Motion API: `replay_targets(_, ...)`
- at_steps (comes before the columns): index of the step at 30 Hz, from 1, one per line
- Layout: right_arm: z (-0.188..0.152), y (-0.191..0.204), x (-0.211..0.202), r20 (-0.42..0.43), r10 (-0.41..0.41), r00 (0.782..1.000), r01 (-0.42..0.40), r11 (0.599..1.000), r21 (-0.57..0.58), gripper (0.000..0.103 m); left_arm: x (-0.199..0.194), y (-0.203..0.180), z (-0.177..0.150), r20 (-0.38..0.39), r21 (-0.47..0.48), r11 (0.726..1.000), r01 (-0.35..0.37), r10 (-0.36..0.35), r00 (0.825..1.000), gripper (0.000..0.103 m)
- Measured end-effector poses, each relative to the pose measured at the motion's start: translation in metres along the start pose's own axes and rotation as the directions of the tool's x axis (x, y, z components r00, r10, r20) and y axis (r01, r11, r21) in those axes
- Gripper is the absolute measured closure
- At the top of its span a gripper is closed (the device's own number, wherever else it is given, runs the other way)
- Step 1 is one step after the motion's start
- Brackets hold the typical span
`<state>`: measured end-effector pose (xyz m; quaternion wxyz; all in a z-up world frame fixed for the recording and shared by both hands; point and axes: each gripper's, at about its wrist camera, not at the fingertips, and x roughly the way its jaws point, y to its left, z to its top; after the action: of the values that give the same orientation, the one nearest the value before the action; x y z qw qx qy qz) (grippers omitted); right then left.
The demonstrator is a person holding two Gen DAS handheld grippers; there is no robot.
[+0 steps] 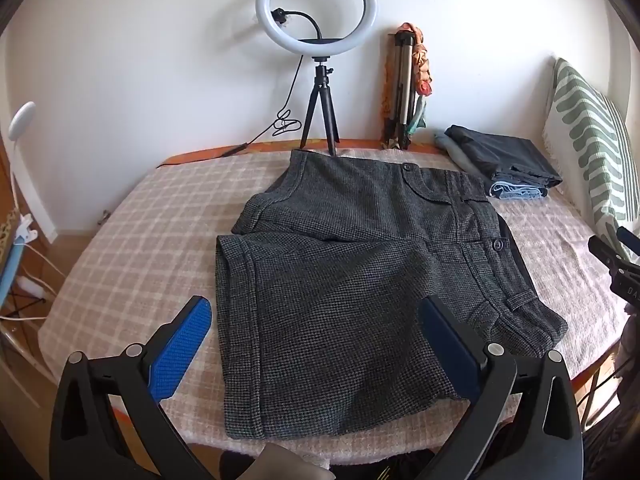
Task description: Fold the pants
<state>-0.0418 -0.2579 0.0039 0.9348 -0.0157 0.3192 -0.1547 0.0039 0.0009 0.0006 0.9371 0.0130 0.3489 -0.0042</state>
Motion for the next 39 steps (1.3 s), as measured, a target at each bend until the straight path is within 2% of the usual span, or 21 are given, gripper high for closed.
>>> replay_targets(39, 0.0032, -0.0010, -0.0001, -0.010, 0.022, 1.000, -0.021, 1.000, 0.016, 0.004, 0.0029, 0.0006, -0.0020, -0.006, -0.006, 1.000, 0.004, -0.004, 1.000, 0.000)
